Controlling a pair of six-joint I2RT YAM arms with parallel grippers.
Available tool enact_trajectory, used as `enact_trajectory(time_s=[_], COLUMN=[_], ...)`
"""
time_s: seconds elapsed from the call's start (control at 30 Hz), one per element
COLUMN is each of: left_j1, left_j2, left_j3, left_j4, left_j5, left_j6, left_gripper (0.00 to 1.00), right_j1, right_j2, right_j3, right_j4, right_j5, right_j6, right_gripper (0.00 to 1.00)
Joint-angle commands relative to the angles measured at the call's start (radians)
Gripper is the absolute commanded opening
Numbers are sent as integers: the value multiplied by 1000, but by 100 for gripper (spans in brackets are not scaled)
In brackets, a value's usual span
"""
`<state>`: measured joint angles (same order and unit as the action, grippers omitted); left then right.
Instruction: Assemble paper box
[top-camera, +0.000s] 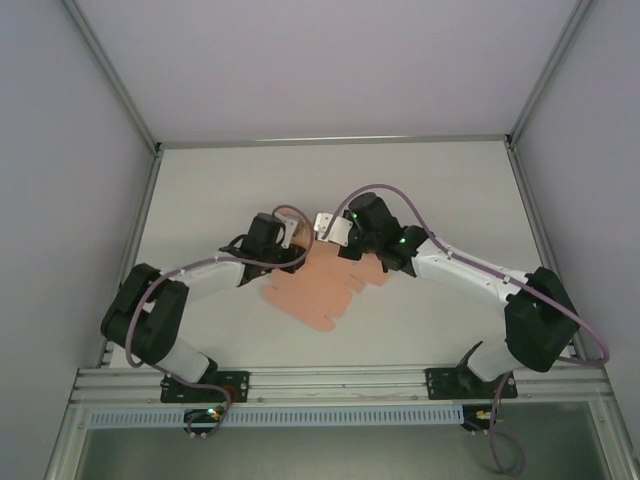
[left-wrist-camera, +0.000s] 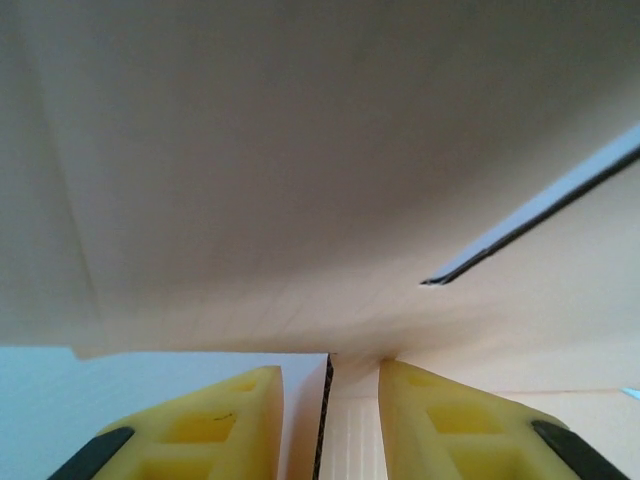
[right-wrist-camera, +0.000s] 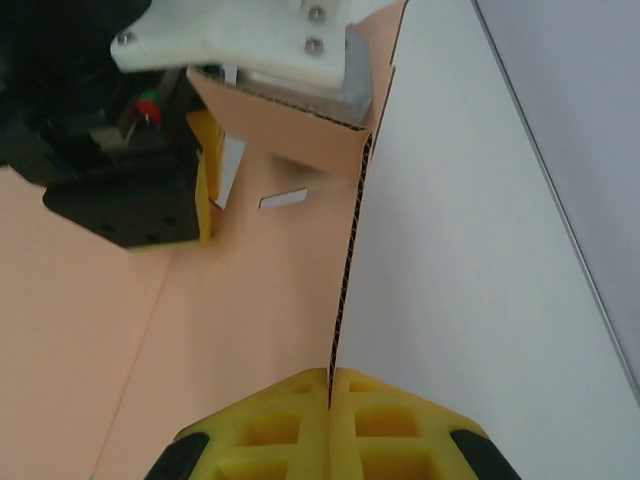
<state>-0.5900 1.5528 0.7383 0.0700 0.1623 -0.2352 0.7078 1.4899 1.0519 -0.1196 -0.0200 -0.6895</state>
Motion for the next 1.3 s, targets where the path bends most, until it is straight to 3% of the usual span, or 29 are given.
enact_trajectory(time_s=[0.0,0.17,0.33,0.53,0.67,0.73,0.77,0.87,0.97,1.13,1.27], left_j1=[-31,-44,-43,-40,-18,-4,-1,-4,-19,-30,-44], left_j2=[49,77,41,-54,-155,-189,-197,-200,-160,-16,105], left_j3=[35,26,6,-39,-81,-91,-91,-97,-107,-79,-24], left_j4=[21,57,40,7,-57,-95,-109,-75,46,172,205], left_j5=[-67,-51,-89,-115,-143,-127,-111,30,167,178,165], left_j6=[-53,-84,-93,-98,-124,-141,-138,-137,-159,-199,-216], left_gripper=[30,31,39,59,78,81,76,42,21,7,4], right_j1=[45,95,95,71,52,44,42,41,41,37,39], right_j2=[20,44,65,84,91,98,102,118,128,132,117], right_j3=[-7,-41,-57,-60,-64,-58,-54,-47,-41,-43,-50], right_j4=[26,40,66,119,154,158,160,168,171,183,192], right_j5=[29,158,261,295,293,286,281,268,253,239,207], right_j6=[38,-9,-66,-132,-165,-160,-160,-157,-148,-130,-112], right_gripper=[0,0,0,0,0,0,0,0,0,0,0])
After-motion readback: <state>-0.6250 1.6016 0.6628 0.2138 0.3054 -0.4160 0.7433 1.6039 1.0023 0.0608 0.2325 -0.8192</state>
